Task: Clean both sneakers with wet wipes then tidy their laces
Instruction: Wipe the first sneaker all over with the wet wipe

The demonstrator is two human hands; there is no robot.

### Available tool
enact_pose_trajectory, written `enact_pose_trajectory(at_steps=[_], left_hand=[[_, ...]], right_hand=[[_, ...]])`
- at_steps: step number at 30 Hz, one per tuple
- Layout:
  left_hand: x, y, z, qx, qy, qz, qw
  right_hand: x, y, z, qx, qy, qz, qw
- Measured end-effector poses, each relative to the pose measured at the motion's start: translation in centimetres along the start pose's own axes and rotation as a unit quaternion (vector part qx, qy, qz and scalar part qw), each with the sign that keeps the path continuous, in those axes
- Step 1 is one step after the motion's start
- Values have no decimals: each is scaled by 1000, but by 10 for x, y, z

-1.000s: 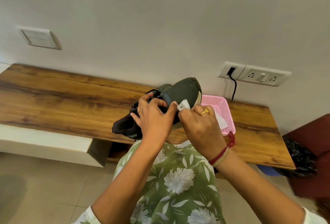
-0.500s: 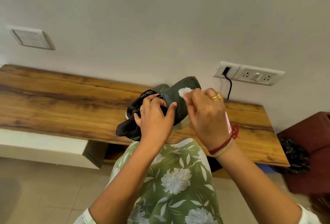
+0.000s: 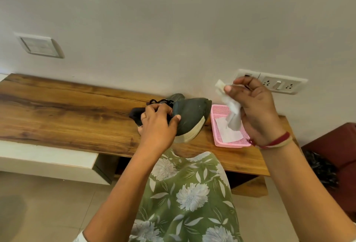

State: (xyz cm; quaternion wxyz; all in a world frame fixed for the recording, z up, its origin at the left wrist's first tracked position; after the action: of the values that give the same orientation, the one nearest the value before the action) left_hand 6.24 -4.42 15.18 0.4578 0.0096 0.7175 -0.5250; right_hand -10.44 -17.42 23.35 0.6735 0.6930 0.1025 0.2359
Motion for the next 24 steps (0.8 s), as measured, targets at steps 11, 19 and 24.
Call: enact_pose_trajectory(at_steps=[11,19,24], left_hand=[[19,27,5,-45,18,-167,985],[23,33,7,47,79,-172,981],[14,32,12,66,78,-258,961]], right_hand=[[6,-31,4,123,36,-37,991],[13,-28,22,49,88,-121,988],[38,-74,6,109,166,-115,973]])
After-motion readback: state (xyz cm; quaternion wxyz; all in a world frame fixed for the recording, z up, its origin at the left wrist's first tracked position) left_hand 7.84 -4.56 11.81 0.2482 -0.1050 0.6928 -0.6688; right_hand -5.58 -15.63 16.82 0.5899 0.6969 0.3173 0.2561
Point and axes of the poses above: each hand's wrist, its own z-axis towards the middle knuckle, its own x-axis out of the palm, y = z × x, the point moved 9 cm from there along z, towards the middle knuckle, and after that the axes turned 2 degrees about x, right-handed, at the moved point
